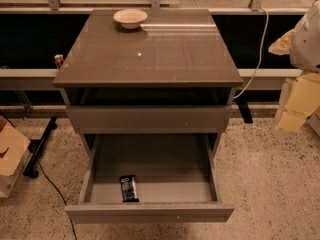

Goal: Pick rxbar blueberry from middle drawer and place on counter

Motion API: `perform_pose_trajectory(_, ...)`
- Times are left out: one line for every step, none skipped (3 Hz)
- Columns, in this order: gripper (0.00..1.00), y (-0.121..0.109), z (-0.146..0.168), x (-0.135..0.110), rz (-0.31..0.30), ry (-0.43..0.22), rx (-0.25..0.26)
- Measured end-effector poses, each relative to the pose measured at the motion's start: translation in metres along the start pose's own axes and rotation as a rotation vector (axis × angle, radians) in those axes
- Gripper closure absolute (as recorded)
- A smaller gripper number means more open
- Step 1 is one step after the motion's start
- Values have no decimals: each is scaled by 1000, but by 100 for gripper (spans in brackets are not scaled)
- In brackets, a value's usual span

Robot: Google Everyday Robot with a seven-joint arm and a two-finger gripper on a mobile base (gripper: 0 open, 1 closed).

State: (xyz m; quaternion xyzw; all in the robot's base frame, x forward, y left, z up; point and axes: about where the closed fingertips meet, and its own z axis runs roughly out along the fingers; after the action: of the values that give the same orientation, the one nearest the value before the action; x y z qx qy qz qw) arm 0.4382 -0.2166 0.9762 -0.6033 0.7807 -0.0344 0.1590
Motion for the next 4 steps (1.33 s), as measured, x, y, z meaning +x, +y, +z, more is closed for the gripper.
perform_pose_trajectory(0,-1,1,-3,-2,-15,9)
perform_pose_trajectory(0,1,19,-18,-36,-92,16)
perform_pose_trajectory(0,7,55,-42,-77,-239,7)
perform_pose_trajectory(0,13,106,-69,-75,-415,-20)
